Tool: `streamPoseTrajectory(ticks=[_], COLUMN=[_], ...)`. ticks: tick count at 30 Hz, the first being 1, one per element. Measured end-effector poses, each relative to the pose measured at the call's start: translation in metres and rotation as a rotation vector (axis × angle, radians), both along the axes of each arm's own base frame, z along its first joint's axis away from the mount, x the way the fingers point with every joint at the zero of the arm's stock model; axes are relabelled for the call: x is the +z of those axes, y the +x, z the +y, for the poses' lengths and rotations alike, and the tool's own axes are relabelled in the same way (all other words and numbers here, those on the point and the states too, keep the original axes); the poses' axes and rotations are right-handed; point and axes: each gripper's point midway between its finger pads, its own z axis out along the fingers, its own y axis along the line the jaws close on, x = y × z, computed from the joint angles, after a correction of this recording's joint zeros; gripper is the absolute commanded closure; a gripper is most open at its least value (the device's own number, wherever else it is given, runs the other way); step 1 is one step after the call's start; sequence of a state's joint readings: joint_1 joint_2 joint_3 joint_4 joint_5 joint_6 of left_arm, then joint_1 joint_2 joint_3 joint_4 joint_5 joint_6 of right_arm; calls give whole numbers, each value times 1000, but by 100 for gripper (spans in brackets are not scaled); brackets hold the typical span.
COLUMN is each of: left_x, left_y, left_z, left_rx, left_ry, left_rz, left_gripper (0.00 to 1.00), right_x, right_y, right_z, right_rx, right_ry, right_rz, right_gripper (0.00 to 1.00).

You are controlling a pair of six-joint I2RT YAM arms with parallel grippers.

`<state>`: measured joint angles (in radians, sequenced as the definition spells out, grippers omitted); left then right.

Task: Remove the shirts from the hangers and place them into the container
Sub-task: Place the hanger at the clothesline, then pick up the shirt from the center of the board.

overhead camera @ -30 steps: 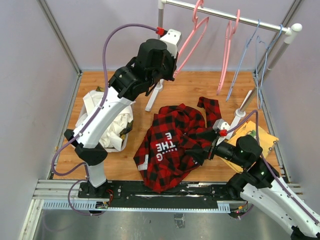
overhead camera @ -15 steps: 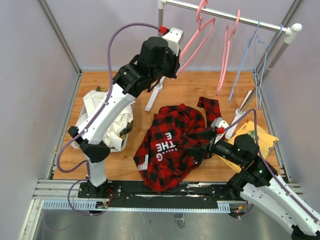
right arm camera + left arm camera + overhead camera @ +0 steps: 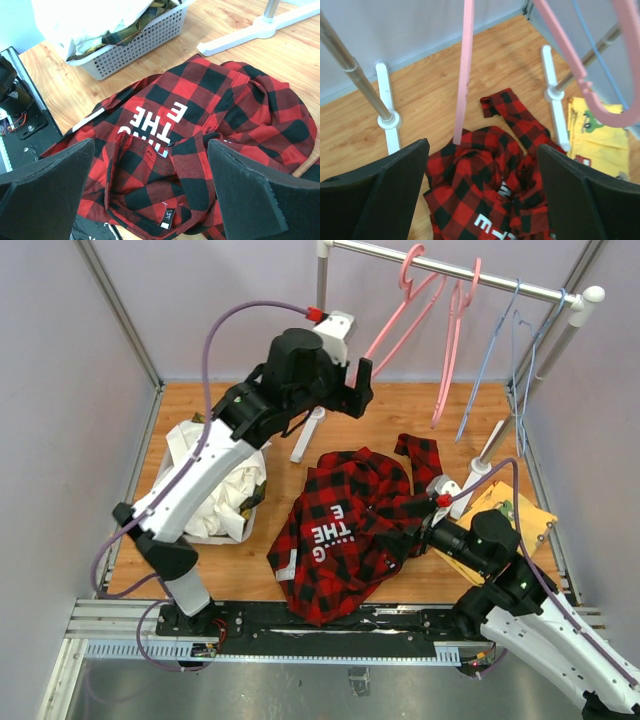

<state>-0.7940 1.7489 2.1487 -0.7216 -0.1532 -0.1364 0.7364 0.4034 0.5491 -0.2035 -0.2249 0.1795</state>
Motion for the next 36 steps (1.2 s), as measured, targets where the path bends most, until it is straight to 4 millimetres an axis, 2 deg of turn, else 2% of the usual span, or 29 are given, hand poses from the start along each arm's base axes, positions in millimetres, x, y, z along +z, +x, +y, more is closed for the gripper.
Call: streamPoseTrajectory(ticks=[2, 7, 10, 12, 20, 24, 28, 30, 32, 36], left_x=[14, 45, 48, 43, -7, -49, -111, -135, -151, -170], left_y=[-11, -55, -80, -94, -137, -152, -166, -171, -175, -182], left_z=[9, 49, 72, 82, 107, 115, 118, 119, 120, 115], left_rx=[-5, -13, -14, -18, -35, -18, -1, 9, 22, 18], left_ry=[-32, -138, -195, -231, -335, -372, -382, -374, -376, -392], left_rz=[-22, -92, -111, -109, -14, 72, 203, 261, 309, 387], left_gripper=[1, 0, 0, 0, 0, 0, 0, 0, 0, 0], right_x=[0, 0, -4, -8, -24, -30, -29, -29, -31, -42], right_y=[2, 11, 18, 23, 31, 34, 37, 40, 43, 49], right_z=[-2, -10, -17, -22, -32, -34, -35, -35, -35, -36], right_rx=[-17, -79, -136, -173, -233, -243, -256, -266, -280, -305], right_ry=[-2, -10, -23, -35, -64, -83, -86, -83, -86, -110], right_rz=[-5, -18, -25, -30, -63, -73, -85, -91, -92, -77], right_gripper=[4, 3, 2, 2, 1, 0, 2, 2, 2, 2])
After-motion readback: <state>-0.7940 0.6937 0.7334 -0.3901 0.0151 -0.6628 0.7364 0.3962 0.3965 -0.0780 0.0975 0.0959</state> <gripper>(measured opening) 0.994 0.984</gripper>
